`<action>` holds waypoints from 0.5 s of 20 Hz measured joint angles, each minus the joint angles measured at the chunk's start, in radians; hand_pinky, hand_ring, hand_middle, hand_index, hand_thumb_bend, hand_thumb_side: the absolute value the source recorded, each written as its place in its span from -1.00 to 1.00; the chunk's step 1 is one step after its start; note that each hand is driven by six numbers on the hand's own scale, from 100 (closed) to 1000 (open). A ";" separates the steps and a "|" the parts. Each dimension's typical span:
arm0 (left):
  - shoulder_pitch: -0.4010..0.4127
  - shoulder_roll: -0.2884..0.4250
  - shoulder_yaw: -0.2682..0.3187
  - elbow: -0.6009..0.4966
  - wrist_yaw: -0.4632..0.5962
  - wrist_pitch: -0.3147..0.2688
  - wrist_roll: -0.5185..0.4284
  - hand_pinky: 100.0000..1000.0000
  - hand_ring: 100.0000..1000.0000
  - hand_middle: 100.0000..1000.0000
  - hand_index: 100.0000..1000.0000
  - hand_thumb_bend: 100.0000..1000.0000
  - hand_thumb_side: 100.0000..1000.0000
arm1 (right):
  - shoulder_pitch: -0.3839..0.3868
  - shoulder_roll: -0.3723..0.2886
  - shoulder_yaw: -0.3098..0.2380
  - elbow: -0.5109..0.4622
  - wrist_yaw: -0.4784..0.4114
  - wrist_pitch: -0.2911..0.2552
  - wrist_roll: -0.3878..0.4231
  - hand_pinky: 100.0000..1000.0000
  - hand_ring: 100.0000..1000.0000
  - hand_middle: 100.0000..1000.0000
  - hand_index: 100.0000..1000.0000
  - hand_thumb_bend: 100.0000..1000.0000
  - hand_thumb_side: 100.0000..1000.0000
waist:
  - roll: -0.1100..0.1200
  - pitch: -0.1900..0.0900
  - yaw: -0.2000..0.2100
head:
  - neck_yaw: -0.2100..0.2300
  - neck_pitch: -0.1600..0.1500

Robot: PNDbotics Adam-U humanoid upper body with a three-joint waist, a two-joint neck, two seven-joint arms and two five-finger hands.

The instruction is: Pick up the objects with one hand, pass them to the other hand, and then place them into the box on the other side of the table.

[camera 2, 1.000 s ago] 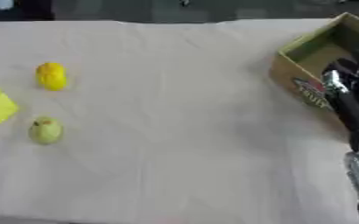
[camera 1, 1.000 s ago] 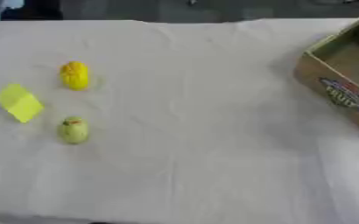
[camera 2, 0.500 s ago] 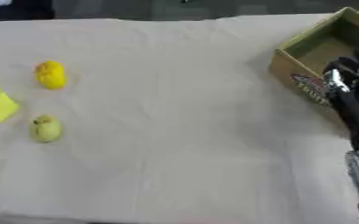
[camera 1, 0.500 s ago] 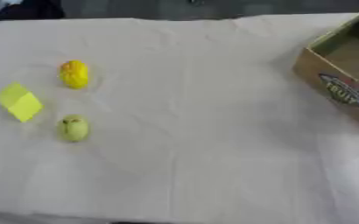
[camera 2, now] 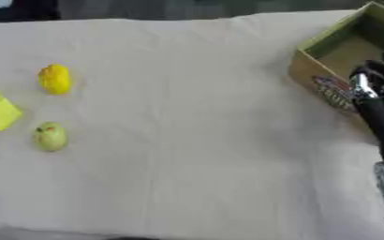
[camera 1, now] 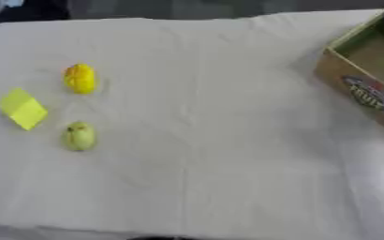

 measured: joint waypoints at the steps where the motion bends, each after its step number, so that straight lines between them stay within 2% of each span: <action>1: -0.008 0.013 -0.011 0.013 -0.037 0.015 -0.050 0.52 0.48 0.40 0.69 0.35 -0.32 | 0.000 -0.001 0.000 0.000 0.000 0.001 0.000 1.00 0.81 0.72 1.00 -1.00 -0.02 | 0.001 0.000 0.000 | 0.001 0.000; 5: -0.040 0.039 -0.048 0.076 -0.166 0.046 -0.227 0.54 0.50 0.47 0.67 0.39 -0.28 | 0.000 -0.002 0.003 -0.001 0.002 0.002 0.002 1.00 0.81 0.72 1.00 -1.00 -0.01 | 0.005 -0.002 -0.002 | 0.004 0.000; 10: -0.087 0.040 -0.093 0.172 -0.281 0.045 -0.387 0.56 0.51 0.51 0.66 0.46 -0.26 | 0.002 -0.003 0.006 -0.001 0.007 0.006 0.005 1.00 0.81 0.72 1.00 -1.00 -0.01 | 0.009 -0.006 -0.004 | 0.008 0.001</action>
